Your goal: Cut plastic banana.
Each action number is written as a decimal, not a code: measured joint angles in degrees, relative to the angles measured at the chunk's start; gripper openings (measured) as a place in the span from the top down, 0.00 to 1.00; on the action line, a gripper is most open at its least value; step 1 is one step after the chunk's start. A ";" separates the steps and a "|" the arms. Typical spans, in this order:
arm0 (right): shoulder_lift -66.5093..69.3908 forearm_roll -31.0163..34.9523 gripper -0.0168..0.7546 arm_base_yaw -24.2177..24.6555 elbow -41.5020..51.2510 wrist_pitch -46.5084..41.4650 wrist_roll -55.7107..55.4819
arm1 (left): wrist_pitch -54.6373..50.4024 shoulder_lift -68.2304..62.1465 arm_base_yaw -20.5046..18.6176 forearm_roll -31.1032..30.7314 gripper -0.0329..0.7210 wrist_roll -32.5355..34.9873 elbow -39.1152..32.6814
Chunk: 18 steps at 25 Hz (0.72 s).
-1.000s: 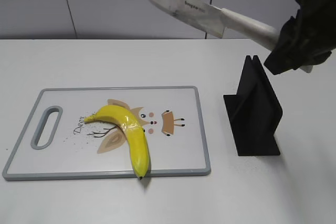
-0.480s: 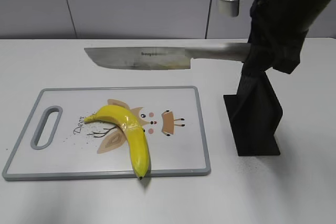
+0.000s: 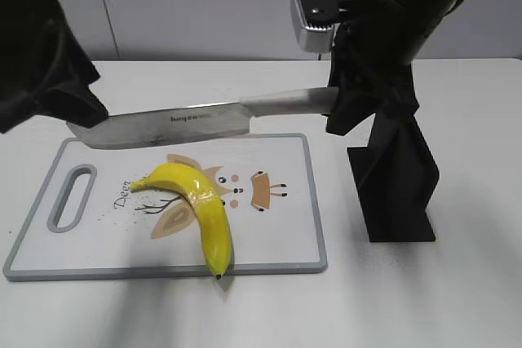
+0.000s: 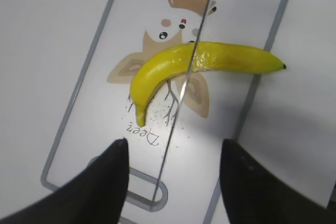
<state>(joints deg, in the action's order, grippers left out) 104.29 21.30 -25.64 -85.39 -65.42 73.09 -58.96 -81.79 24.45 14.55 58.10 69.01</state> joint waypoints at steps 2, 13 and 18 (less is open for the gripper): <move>0.23 0.11 0.73 0.00 -0.04 0.34 0.24 | -0.07 -3.42 0.11 -0.19 0.24 0.00 0.93; 0.97 0.42 0.73 0.00 -0.22 2.62 0.34 | 2.98 -9.12 0.10 -2.03 0.87 0.11 1.37; 1.98 0.03 0.73 0.00 -0.33 3.53 0.83 | 2.98 -10.01 0.18 -2.65 0.94 1.56 1.37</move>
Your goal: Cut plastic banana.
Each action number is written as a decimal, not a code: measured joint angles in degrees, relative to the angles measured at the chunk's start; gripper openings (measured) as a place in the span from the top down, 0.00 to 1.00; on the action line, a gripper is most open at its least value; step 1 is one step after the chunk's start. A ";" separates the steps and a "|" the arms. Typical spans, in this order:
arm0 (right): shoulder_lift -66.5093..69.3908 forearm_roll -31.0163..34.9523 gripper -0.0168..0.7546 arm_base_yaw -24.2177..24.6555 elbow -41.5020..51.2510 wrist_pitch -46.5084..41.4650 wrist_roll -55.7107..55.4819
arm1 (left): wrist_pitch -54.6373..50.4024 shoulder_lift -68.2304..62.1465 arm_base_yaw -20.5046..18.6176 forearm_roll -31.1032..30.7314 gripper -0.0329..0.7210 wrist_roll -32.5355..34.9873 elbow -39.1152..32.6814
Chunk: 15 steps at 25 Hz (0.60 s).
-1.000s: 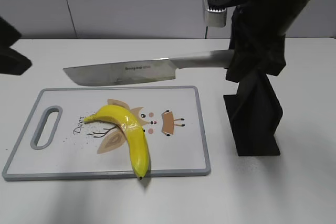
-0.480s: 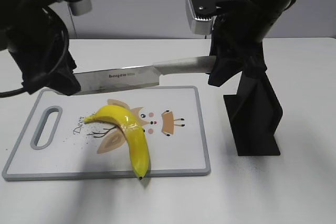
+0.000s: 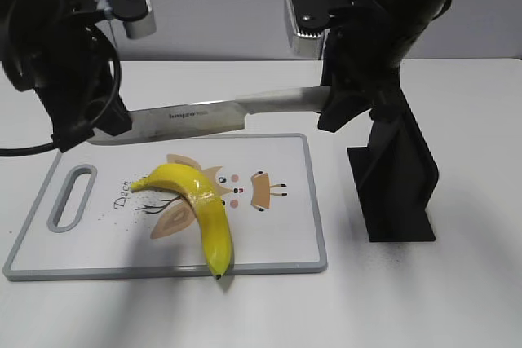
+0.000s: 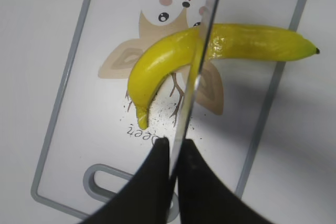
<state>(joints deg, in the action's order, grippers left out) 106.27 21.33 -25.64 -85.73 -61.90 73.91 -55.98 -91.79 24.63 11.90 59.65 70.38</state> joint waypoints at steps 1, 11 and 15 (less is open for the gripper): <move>0.60 0.00 0.73 0.00 0.00 0.13 0.00 | 0.04 -0.38 0.00 -0.06 0.94 0.00 0.00; 10.97 -1.27 0.73 0.16 0.00 2.21 0.08 | 4.97 -13.50 -0.06 2.37 0.94 0.40 -1.89; 16.07 -3.48 0.71 0.29 -0.33 4.68 -2.77 | 5.73 -18.27 -0.11 3.30 0.94 0.60 -1.39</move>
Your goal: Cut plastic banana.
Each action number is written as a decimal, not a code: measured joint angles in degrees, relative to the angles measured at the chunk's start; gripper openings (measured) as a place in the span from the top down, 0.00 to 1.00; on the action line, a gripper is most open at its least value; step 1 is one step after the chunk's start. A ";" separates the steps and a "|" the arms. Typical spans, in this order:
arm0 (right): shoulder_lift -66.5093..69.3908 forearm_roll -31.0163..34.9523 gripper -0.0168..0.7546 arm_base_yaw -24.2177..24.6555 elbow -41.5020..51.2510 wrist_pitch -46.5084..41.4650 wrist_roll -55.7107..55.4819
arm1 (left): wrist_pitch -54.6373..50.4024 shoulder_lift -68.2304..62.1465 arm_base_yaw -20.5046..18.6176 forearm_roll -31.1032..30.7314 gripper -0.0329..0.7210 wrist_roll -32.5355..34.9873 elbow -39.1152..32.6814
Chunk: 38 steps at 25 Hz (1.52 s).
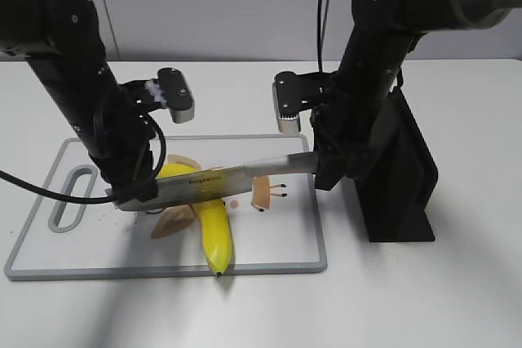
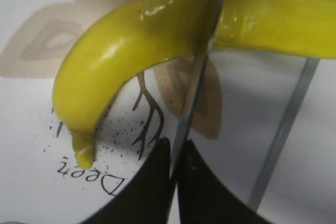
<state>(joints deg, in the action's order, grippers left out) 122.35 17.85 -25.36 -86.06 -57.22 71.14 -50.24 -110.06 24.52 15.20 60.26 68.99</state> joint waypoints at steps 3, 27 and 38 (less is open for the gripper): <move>1.04 -1.84 0.69 -0.05 -0.14 1.83 -2.20 | -0.24 -0.73 -0.05 0.56 0.94 -0.23 0.63; -16.47 -0.96 0.69 -0.91 0.34 -0.39 -5.01 | -2.38 17.42 0.34 -2.64 0.96 -0.68 -0.39; -17.93 0.59 0.70 -0.95 0.34 -1.82 -4.97 | -2.65 19.00 0.34 -2.26 0.81 -1.61 -0.39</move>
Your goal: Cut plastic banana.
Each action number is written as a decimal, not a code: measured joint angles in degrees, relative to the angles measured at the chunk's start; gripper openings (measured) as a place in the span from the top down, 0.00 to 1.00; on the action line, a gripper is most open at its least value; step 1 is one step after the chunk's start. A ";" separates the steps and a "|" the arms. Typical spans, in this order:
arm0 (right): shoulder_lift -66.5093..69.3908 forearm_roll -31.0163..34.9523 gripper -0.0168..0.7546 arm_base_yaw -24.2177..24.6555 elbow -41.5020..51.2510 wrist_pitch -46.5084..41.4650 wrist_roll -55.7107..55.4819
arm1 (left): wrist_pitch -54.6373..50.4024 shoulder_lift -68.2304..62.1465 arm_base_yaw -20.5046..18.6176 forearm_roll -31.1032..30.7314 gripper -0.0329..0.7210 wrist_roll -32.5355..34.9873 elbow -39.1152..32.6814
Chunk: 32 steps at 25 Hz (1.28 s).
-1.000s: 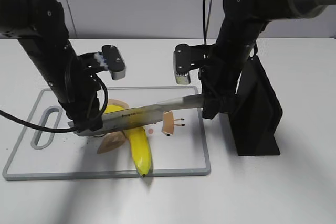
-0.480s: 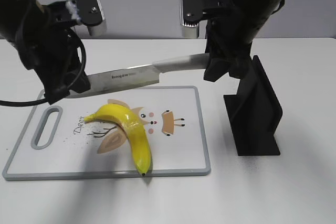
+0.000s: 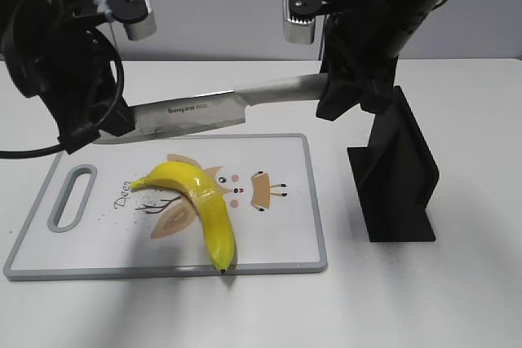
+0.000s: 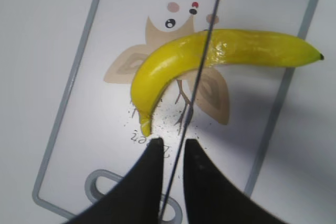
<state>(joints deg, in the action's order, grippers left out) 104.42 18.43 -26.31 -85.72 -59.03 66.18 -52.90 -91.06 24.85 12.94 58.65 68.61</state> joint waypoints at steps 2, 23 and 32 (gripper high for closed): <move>0.00 0.41 0.71 0.00 0.00 -0.17 -0.07 | 0.60 0.00 -0.12 0.00 0.59 -0.43 0.00; 0.00 -1.24 0.73 0.19 0.00 0.55 -10.81 | 9.28 13.10 -0.31 -1.05 0.15 -7.89 -0.39; 0.00 -7.66 0.73 0.19 -6.29 -7.64 -43.74 | -0.05 15.41 -11.13 -9.32 0.17 -32.80 -0.39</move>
<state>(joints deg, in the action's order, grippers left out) 104.42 10.78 -26.12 -92.01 -66.67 22.44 -52.95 -75.65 13.73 3.62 25.85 68.21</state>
